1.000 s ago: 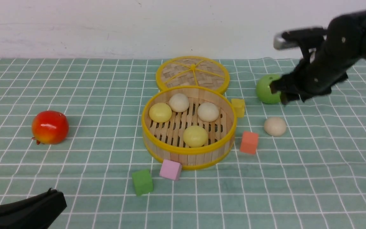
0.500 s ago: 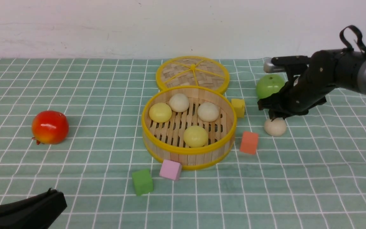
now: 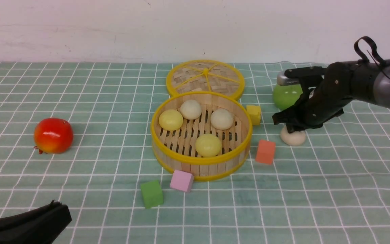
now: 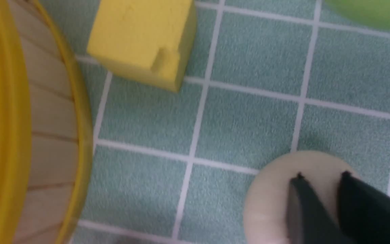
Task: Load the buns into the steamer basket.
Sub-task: Use the right arm to grab a steamed stuffed bun, then use the right arm to put the steamed stuffed bun into the steamer
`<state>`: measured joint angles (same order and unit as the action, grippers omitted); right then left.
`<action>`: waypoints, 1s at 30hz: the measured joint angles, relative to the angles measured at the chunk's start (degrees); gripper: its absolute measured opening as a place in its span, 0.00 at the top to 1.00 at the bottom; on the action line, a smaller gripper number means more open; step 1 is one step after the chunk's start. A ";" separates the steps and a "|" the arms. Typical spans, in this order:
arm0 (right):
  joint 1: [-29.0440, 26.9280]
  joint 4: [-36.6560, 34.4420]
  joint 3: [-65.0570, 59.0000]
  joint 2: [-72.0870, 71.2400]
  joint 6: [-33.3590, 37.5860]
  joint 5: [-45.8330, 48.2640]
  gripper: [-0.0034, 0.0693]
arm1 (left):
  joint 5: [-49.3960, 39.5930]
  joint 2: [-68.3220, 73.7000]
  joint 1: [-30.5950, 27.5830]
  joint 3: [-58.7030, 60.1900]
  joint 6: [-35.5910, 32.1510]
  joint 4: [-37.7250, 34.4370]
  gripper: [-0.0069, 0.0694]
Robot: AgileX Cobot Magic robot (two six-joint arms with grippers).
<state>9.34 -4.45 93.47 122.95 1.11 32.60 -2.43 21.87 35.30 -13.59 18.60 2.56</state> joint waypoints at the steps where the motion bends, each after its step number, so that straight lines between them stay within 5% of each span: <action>1: 0.00 0.00 0.00 -0.08 0.69 0.25 0.88 | 0.00 0.00 0.00 0.00 0.00 0.00 0.83; 9: 1.59 -4.57 0.00 -8.12 4.90 2.99 0.95 | 0.00 0.00 0.00 0.00 0.00 0.00 0.82; 16: 10.97 -16.99 0.00 -13.53 14.61 1.64 0.95 | 0.00 0.00 0.00 0.00 0.00 0.00 0.81; 23: 20.27 -23.70 0.00 -7.35 20.13 -8.79 0.95 | 0.00 0.00 0.00 0.00 0.00 0.00 0.81; 30: 23.36 -24.15 0.00 -2.92 21.07 -14.27 0.94 | 0.00 0.00 0.00 0.00 0.00 0.00 0.80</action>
<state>32.70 -28.61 93.47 120.03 22.19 18.32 -2.43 21.87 35.30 -13.59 18.60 2.56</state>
